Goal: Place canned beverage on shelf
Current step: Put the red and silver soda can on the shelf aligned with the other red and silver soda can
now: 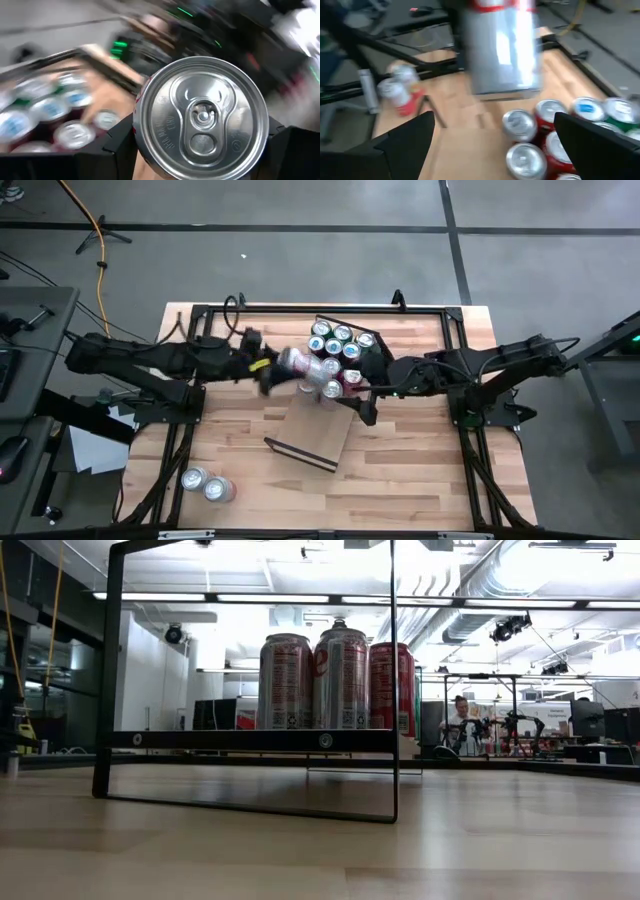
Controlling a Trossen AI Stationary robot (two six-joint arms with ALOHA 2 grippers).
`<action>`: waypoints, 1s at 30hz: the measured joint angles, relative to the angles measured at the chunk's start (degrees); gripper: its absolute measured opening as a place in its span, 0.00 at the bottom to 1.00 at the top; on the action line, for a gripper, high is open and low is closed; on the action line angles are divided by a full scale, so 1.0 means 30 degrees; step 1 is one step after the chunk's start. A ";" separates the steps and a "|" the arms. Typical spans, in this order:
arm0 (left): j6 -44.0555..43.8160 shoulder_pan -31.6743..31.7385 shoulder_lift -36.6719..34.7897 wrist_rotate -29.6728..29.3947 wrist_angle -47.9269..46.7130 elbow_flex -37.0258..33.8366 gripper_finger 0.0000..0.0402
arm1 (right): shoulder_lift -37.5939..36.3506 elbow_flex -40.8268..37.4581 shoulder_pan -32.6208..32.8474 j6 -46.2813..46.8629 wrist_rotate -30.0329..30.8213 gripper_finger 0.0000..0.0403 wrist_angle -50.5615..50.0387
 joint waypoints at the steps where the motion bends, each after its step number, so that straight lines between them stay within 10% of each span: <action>1: -0.1896 0.0160 0.0311 -0.1138 0.0063 0.0000 0.49 | 0.0000 -0.0122 0.0065 0.0028 0.0516 0.98 0.0000; 10: -1.0836 0.2330 0.1626 -0.0389 -0.0529 0.0040 0.49 | 0.0672 -0.0077 0.0805 -0.5526 0.7360 0.98 0.1665; 30: -0.9947 0.3591 0.4133 0.0231 -0.3549 0.4357 0.49 | 0.5159 0.3594 -0.0898 -0.8853 1.0518 0.98 0.0167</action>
